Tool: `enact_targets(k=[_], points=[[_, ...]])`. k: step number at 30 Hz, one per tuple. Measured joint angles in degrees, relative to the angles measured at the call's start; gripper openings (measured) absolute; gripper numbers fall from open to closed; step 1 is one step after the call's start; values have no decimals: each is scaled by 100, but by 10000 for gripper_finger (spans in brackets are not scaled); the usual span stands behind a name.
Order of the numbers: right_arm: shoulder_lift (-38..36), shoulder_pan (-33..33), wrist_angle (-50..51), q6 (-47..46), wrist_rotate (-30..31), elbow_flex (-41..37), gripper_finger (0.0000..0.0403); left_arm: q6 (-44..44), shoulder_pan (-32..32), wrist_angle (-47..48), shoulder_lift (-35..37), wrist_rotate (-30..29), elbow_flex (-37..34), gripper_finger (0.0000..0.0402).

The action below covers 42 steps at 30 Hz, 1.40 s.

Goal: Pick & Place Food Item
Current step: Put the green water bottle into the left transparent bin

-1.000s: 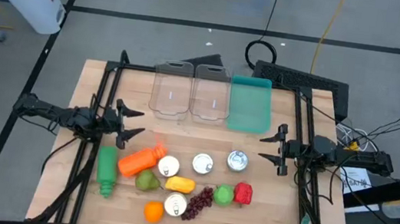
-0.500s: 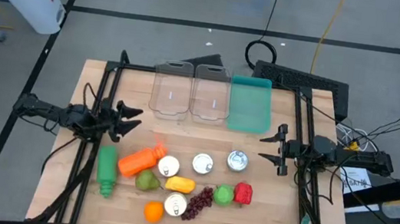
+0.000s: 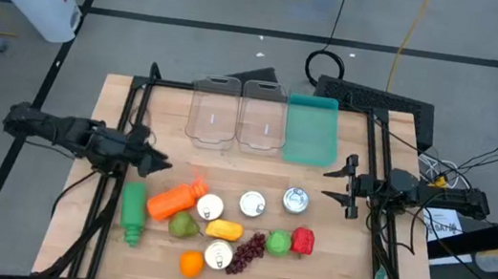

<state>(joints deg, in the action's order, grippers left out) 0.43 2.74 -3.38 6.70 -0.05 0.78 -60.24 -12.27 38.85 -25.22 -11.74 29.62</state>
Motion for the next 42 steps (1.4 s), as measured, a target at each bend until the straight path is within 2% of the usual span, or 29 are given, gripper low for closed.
enact_targets(k=[4, 7, 11, 14, 19, 27, 31, 34, 42], points=[[2, -1, -2, 1, 0, 2, 219, -865, -84, 984, -1480, 1478, 951, 294], [0, -2, -4, 2, -2, 0, 219, -1355, -217, 1689, -2407, 2562, 1382, 294], [2, -1, -2, 1, 0, 1, 219, -2350, -589, 2697, -3236, 3062, 1657, 294], [0, -2, -2, 0, 0, 0, 219, -2835, -776, 3482, -3619, 2910, 1837, 294], [2, -1, -2, 0, 0, 1, 219, -3915, -1364, 3880, -3709, 2490, 1975, 294], [1, -2, 0, 2, -1, 1, 219, -5073, -1904, 3678, -3705, 2238, 1975, 294], [2, 0, 0, 2, 0, 0, 219, -5130, -2077, 3282, -3730, 2218, 1975, 294], [2, 0, 0, 2, -1, 2, 219, -5186, -2258, 3343, -3850, 2216, 1969, 294], [2, -2, -2, 0, 0, 2, 219, -6155, -2538, 3096, -3967, 2266, 1622, 294]])
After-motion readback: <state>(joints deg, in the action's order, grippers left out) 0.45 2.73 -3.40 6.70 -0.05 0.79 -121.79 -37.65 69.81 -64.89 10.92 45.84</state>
